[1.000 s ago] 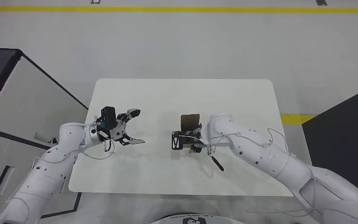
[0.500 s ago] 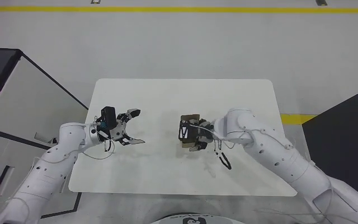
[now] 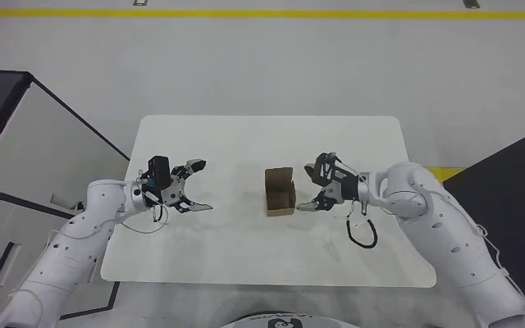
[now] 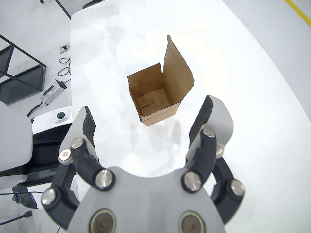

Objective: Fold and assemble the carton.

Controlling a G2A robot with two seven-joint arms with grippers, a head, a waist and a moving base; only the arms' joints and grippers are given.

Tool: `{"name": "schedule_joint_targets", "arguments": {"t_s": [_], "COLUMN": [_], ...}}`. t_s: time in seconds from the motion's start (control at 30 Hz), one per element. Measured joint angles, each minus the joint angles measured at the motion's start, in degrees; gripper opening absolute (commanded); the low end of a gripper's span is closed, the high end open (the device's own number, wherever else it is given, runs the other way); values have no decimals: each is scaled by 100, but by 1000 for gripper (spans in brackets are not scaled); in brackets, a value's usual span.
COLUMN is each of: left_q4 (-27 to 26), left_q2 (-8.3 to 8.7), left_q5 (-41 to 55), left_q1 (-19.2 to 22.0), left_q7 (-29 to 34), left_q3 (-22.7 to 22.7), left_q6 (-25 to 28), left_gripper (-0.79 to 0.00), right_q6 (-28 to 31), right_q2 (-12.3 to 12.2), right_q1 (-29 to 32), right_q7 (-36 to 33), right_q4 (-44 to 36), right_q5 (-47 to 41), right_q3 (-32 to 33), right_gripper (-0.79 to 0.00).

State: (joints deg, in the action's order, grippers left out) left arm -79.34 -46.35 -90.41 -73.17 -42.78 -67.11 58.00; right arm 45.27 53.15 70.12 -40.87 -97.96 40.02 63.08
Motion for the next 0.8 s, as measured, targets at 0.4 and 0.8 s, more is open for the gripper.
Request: {"name": "schedule_joint_targets", "arguments": {"t_s": [0.4,0.8], "left_q4": [0,0], "left_q2": [0,0], "left_q5": [0,0], "left_q1": [0,0], "left_q7": [0,0], "left_q3": [0,0], "left_q6": [0,0], "left_gripper": [0,0], "right_q6": [61,-374], "right_q2": [20,-14], "right_q1": [147,-173], "right_q7": [379,-1481], "right_q4": [634,1612], "right_q5": [-1399,-5439], "right_q3": [-44,-367], "right_gripper": [0,0]}}
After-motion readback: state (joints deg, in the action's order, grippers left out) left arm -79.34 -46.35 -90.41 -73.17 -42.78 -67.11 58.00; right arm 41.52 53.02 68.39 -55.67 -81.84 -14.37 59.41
